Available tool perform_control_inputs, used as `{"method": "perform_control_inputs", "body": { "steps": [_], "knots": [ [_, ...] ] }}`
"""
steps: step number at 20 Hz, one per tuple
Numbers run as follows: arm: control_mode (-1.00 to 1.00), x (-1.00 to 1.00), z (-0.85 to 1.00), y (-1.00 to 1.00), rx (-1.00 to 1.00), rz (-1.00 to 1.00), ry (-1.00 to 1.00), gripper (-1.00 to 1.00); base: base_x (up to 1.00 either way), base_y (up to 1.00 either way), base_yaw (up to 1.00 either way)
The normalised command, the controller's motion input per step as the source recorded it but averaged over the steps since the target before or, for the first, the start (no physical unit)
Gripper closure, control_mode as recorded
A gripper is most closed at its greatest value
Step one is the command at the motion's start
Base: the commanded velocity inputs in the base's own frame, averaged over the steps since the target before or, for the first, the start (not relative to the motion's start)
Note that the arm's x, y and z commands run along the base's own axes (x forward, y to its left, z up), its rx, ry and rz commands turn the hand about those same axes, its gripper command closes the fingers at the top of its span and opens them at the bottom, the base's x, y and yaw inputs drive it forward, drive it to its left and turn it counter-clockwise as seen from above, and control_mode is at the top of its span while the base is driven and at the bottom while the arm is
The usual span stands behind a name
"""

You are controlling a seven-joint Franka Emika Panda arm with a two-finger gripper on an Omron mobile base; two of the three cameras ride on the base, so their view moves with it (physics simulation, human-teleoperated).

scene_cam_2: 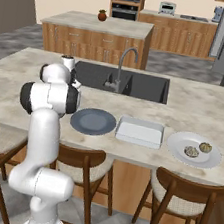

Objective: Place two dumplings into each of the tupperware containers and then place the containers in the fridge.

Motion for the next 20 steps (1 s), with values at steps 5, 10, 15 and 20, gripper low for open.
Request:
{"method": "perform_control_inputs", "body": {
  "steps": [5, 10, 15, 20],
  "knots": [
    [-1.0, 0.35, 0.0, 0.71, -0.06, 0.04, 0.0, 1.0, 0.0, 0.0, 0.0],
    [-1.0, 0.0, -0.22, 0.31, -0.04, 0.01, 0.02, 1.0, 0.0, 0.0, 0.0],
    [-1.0, -0.06, -0.56, 0.0, 0.0, 0.03, 0.0, 1.0, 0.0, 0.0, 0.0],
    [-1.0, -0.02, -0.57, 0.0, 0.0, 0.05, 0.0, 1.0, 0.0, 0.0, 0.0]
  ]
}}
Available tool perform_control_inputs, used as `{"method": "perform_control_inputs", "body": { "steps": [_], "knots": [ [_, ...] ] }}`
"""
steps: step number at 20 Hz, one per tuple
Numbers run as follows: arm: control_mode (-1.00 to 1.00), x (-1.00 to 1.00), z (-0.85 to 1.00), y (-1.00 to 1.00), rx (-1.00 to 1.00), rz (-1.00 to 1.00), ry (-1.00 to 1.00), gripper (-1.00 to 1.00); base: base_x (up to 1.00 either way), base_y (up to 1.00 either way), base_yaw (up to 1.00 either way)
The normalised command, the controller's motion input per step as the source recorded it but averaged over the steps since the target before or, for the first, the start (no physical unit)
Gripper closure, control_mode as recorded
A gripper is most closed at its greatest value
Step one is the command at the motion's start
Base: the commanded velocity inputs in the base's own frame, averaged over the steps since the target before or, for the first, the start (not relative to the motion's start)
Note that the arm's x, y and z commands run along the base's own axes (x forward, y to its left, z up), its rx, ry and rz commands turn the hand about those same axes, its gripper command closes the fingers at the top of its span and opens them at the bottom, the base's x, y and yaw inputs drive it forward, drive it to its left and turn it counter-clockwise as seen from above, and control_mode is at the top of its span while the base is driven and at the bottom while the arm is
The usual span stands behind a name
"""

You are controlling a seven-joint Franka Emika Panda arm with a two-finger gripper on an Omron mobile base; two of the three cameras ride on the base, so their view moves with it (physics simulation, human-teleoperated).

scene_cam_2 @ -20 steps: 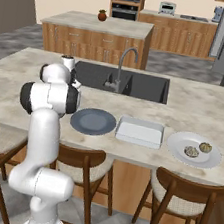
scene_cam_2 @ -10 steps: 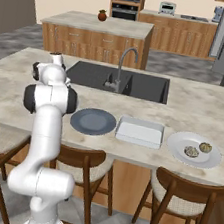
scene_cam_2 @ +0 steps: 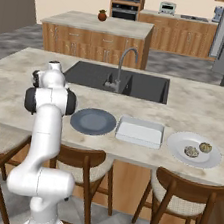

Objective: Place two dumplings into each of the tupperware containers and then place the containers in the fridge.

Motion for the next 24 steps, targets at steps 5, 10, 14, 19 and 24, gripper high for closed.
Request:
{"method": "perform_control_inputs", "body": {
  "steps": [5, 10, 14, 19, 24],
  "knots": [
    [-1.0, 0.0, -0.15, 0.01, 0.0, 0.03, 0.0, -1.0, 0.0, 0.0, 0.0],
    [-1.0, 0.0, 0.08, 0.0, 0.0, 0.0, 0.0, -1.0, 0.0, 0.0, 0.0],
    [-1.0, 0.0, 0.33, -0.07, 0.0, 0.0, 0.0, -1.0, 0.0, 0.0, 0.0],
    [-1.0, 0.0, 0.25, -0.17, 0.0, 0.0, 0.0, -1.0, 0.0, 0.0, 0.0],
    [-1.0, 0.0, 0.06, -0.77, 0.01, 0.0, 0.0, -1.0, 0.0, 0.0, 0.0]
  ]
}}
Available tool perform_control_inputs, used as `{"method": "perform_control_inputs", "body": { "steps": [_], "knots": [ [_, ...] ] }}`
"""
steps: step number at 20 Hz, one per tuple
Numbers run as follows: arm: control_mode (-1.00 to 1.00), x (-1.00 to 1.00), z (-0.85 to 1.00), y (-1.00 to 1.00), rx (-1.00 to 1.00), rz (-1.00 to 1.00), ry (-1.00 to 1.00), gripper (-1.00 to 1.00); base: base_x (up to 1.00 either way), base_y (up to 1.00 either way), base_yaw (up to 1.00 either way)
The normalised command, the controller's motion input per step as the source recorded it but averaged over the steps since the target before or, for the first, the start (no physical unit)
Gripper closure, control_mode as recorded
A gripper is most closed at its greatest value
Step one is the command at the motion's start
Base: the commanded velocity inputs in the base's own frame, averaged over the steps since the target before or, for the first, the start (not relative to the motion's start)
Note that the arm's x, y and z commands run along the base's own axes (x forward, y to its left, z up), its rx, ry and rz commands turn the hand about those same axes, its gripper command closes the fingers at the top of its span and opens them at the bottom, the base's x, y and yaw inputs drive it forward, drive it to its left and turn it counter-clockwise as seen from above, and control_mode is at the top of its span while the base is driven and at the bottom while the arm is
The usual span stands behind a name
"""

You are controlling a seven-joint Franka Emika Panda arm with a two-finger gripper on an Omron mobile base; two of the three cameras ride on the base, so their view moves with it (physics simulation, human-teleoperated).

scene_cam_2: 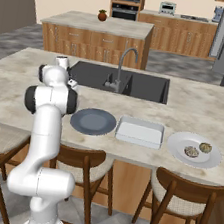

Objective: Place two dumplings into each of the tupperware containers and then place the containers in the fridge.

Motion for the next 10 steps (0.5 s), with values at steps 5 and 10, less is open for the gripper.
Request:
{"method": "perform_control_inputs", "body": {
  "steps": [5, 10],
  "knots": [
    [-1.0, 0.03, -0.2, -0.3, 0.02, 0.0, 0.0, -1.0, 0.0, 0.0, 0.0],
    [-1.0, 0.34, -0.46, -0.11, 0.14, 0.08, -0.05, -1.0, 0.0, 0.0, 0.0]
  ]
}}
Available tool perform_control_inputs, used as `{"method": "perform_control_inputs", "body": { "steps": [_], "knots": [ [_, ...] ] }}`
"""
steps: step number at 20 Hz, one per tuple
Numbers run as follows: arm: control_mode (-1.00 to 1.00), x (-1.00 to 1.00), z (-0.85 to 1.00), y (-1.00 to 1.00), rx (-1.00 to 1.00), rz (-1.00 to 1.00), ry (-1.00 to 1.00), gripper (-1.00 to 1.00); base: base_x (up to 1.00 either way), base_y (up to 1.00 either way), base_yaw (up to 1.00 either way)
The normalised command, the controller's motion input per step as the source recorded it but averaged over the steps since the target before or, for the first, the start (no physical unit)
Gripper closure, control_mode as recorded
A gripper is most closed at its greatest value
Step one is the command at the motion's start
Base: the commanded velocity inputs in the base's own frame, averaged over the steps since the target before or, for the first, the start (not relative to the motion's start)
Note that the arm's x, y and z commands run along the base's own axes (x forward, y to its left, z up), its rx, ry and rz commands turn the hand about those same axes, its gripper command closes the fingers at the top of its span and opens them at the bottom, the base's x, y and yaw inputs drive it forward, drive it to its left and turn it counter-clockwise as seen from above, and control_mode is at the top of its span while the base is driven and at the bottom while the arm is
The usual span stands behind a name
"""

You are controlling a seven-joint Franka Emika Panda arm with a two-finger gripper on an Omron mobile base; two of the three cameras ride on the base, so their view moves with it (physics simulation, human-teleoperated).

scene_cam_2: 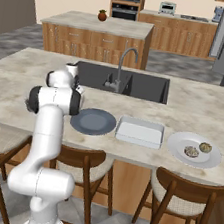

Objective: Place two dumplings into each of the tupperware containers and then place the containers in the fridge.

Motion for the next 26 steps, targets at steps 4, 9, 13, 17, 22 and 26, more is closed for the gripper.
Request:
{"method": "perform_control_inputs", "body": {
  "steps": [4, 9, 13, 17, 22, 26],
  "knots": [
    [-1.0, 0.38, -0.4, 0.0, 0.08, 0.13, -0.1, -1.0, 0.0, 0.0, 0.0],
    [-1.0, -0.07, -0.02, 0.0, 0.04, 0.1, -0.07, -1.0, 0.0, 0.0, 0.0],
    [-1.0, -0.28, -0.01, -0.05, 0.03, 0.16, -0.11, -1.0, 0.0, 0.0, 0.0],
    [-1.0, -0.49, -0.05, -0.19, 0.01, 0.15, -0.11, -1.0, 0.0, 0.0, 0.0],
    [-1.0, -0.36, 0.0, -0.04, 0.0, 0.01, -0.01, -1.0, 0.0, 0.0, 0.0],
    [-1.0, 0.02, -0.09, 0.0, 0.0, 0.01, 0.0, -1.0, 0.0, 0.0, 0.0]
  ]
}}
